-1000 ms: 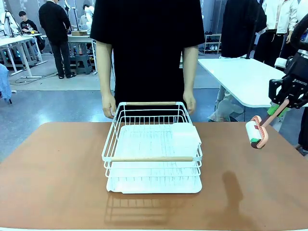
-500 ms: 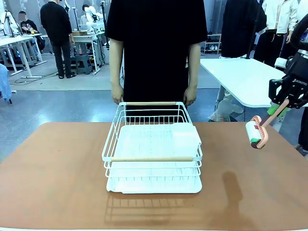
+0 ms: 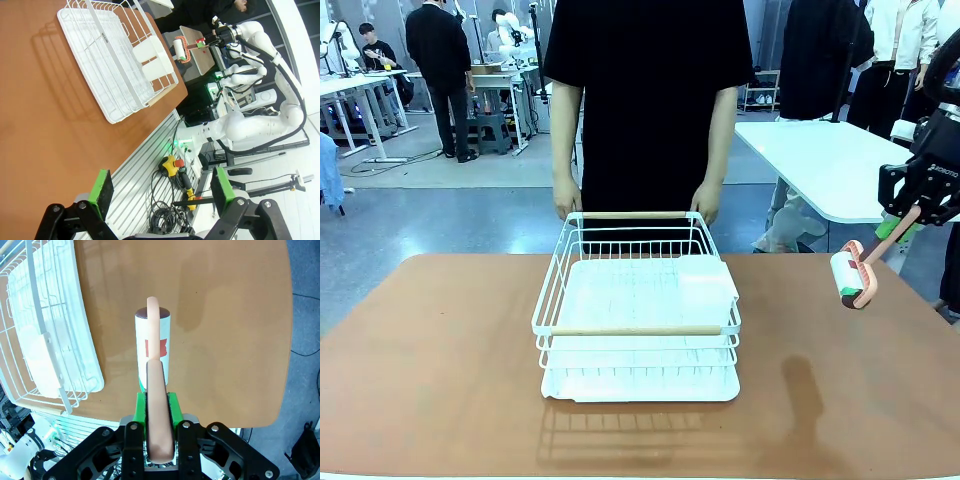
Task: Clean the table.
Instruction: Place the Lint Roller down when the Dish drying rack is positioned in the middle of the table.
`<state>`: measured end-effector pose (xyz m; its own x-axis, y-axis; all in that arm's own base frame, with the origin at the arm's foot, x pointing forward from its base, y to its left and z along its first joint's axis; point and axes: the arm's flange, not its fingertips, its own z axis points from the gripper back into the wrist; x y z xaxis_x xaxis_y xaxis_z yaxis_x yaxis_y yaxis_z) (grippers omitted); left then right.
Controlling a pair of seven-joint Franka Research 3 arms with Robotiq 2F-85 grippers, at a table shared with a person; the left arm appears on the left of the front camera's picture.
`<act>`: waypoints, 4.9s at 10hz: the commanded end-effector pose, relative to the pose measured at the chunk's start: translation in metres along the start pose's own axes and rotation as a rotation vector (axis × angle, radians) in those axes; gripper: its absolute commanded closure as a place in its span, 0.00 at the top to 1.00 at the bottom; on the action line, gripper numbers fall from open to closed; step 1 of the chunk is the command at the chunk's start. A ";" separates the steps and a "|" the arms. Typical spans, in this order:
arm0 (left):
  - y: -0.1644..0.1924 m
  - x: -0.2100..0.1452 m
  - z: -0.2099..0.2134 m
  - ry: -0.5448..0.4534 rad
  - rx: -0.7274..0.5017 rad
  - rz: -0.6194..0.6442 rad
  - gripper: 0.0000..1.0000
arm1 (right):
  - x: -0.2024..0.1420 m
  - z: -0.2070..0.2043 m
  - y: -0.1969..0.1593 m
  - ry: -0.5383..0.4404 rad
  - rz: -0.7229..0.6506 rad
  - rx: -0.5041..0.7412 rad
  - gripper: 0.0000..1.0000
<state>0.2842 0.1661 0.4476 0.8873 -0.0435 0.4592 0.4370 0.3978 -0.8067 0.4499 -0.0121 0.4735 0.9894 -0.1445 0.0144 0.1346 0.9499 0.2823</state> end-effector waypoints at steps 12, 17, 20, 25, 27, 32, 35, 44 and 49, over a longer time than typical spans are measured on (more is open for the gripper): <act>-0.002 -0.002 0.001 -0.015 -0.015 -0.017 1.00 | -0.002 0.003 0.001 -0.007 -0.004 0.009 0.21; -0.002 -0.002 0.001 -0.015 -0.015 -0.017 1.00 | -0.002 0.003 0.001 -0.007 -0.004 0.009 0.21; -0.002 -0.002 0.001 -0.015 -0.015 -0.017 1.00 | -0.002 0.003 0.001 -0.007 -0.004 0.009 0.21; -0.002 -0.002 0.001 -0.015 -0.015 -0.017 1.00 | -0.002 0.003 0.001 -0.007 -0.004 0.009 0.21; -0.002 -0.002 0.001 -0.015 -0.015 -0.017 1.00 | -0.002 0.003 0.001 -0.007 -0.004 0.009 0.21; -0.002 -0.002 0.001 -0.015 -0.015 -0.017 1.00 | 0.000 0.000 0.000 0.000 0.000 0.000 0.21; -0.002 -0.002 0.001 -0.015 -0.015 -0.017 1.00 | 0.042 -0.004 0.018 -0.058 -0.562 0.052 0.21; -0.002 -0.002 0.001 -0.015 -0.015 -0.017 1.00 | 0.061 -0.066 0.031 -0.512 -1.274 0.240 0.21; -0.002 -0.002 0.001 -0.015 -0.015 -0.017 1.00 | 0.037 -0.111 0.007 -0.490 -1.285 0.292 0.21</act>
<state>0.2841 0.1661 0.4475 0.8873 -0.0433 0.4591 0.4368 0.3979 -0.8068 0.4964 0.0165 0.3755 0.0525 -0.9966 -0.0642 0.8528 0.0113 0.5221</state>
